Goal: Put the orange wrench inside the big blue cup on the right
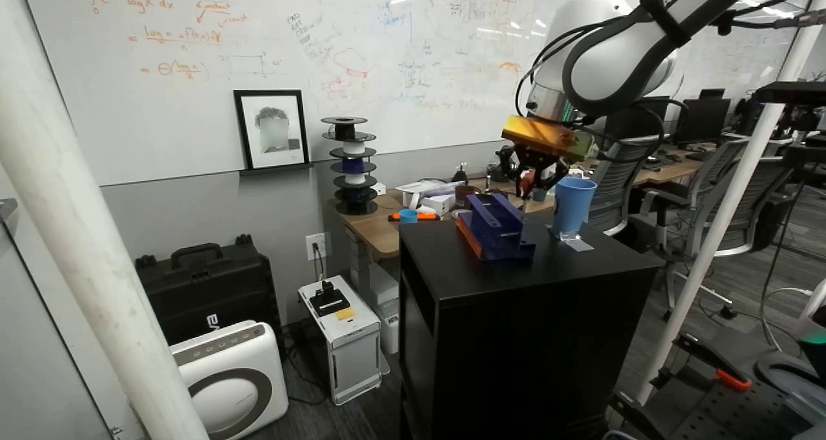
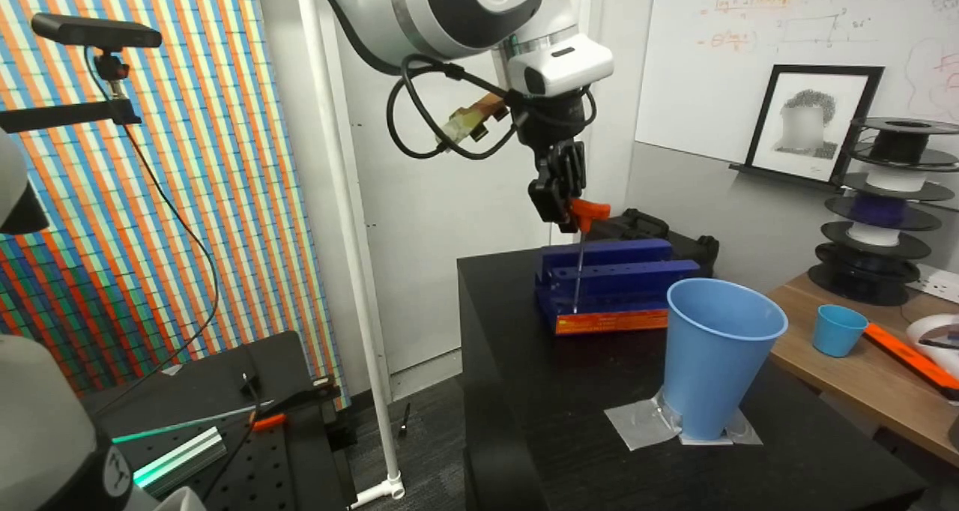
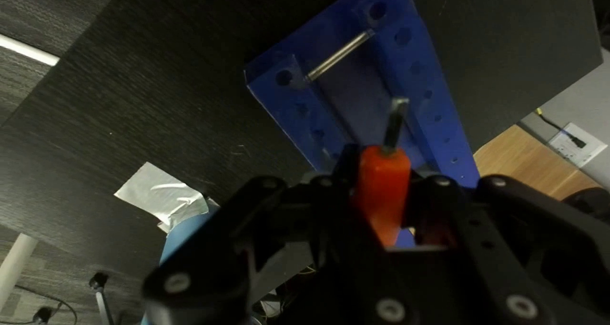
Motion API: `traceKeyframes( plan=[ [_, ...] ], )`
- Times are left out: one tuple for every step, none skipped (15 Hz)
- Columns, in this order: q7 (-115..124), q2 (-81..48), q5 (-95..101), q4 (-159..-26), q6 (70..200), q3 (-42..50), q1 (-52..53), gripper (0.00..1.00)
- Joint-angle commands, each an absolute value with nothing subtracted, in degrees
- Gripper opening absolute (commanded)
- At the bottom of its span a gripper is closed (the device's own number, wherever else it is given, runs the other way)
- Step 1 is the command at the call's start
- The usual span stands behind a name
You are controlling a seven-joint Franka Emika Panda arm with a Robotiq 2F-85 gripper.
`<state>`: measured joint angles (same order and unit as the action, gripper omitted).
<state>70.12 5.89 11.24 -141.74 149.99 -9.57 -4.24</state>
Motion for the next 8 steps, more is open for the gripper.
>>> traceKeyframes(
  plan=[
    [68.5,7.1,10.6,-141.1,148.0,-8.0,-2.2,0.08],
    [68.0,7.4,10.5,-141.1,147.6,-7.9,-1.9,0.10],
    [67.3,7.8,10.2,-141.2,147.0,-7.8,-1.6,0.11],
    [66.9,8.1,10.2,-141.2,146.7,-7.7,-1.4,0.10],
    [66.3,8.2,10.1,-141.2,146.4,-7.6,-1.2,0.11],
    [66.0,8.2,9.8,-141.3,146.2,-7.5,-1.1,0.12],
    [65.8,8.3,10.0,-141.3,146.0,-7.5,-1.0,0.36],
    [65.4,8.3,9.9,-141.4,145.9,-7.4,-1.0,0.37]
  ],
)
